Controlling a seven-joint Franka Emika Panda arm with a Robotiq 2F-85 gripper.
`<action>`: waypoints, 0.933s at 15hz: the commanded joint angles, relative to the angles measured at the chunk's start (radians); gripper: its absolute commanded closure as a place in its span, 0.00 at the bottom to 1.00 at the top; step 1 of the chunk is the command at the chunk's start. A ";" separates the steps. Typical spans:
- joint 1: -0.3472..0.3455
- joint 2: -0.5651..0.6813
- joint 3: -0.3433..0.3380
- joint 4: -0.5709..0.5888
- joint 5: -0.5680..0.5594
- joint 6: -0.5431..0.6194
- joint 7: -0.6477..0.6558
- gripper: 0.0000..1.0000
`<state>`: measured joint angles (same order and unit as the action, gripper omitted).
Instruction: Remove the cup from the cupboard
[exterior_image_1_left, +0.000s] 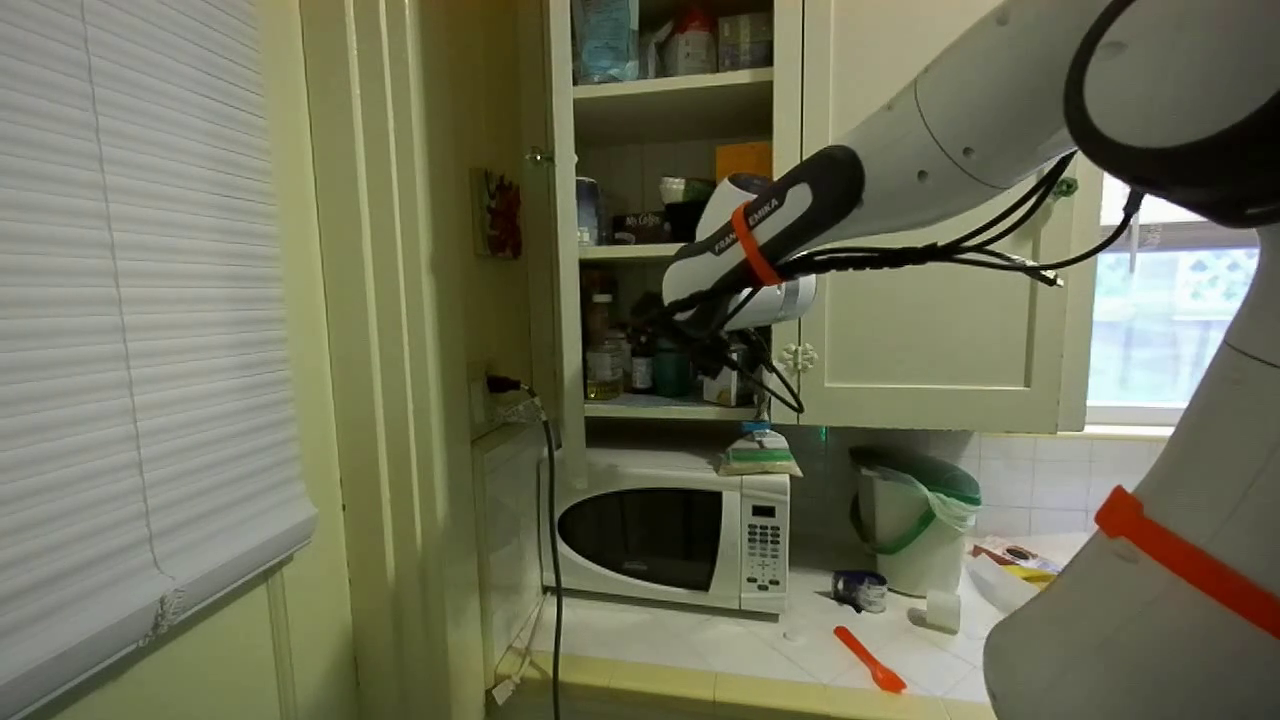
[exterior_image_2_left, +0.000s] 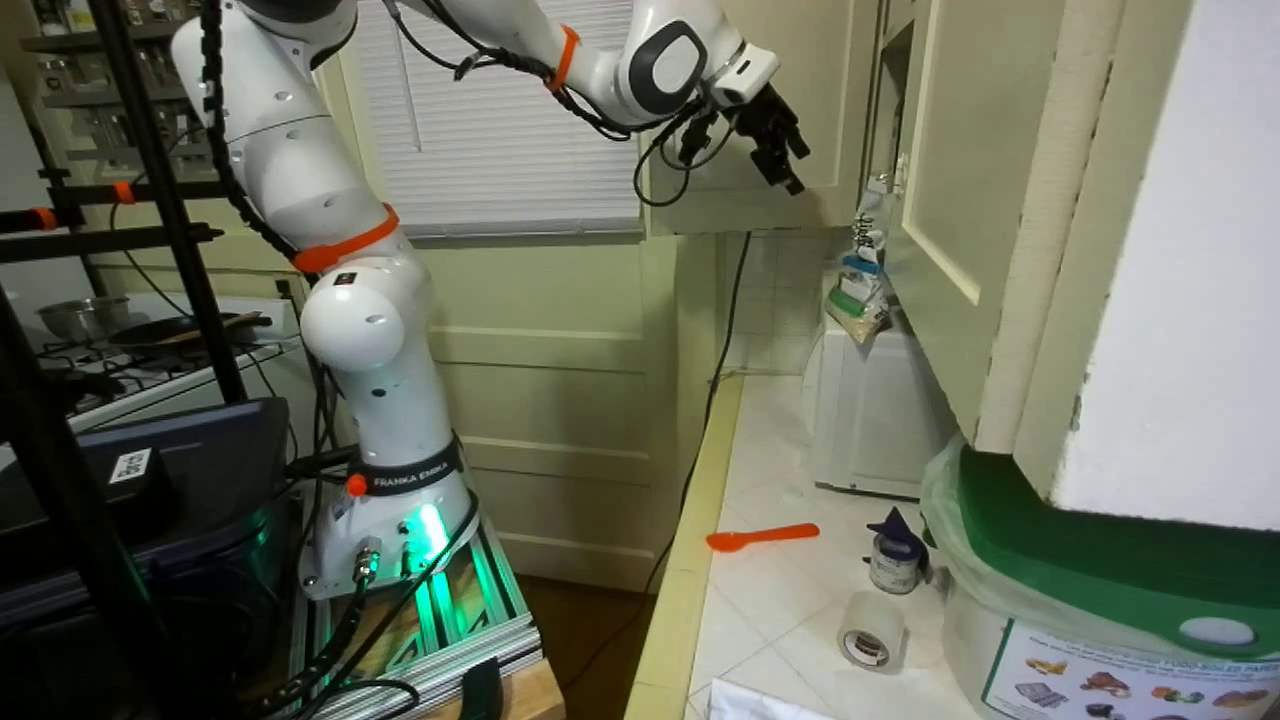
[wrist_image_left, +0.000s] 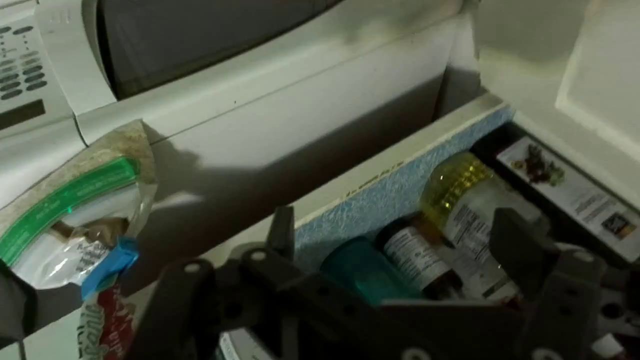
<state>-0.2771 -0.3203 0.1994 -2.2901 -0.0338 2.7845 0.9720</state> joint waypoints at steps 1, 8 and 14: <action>-0.184 0.015 0.118 0.027 -0.201 0.079 0.255 0.00; -0.002 0.090 -0.020 0.097 -0.153 0.024 -0.138 0.00; 0.160 0.141 -0.135 0.153 -0.004 -0.162 -0.511 0.00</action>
<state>-0.1882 -0.2088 0.1172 -2.1828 -0.1173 2.7225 0.6238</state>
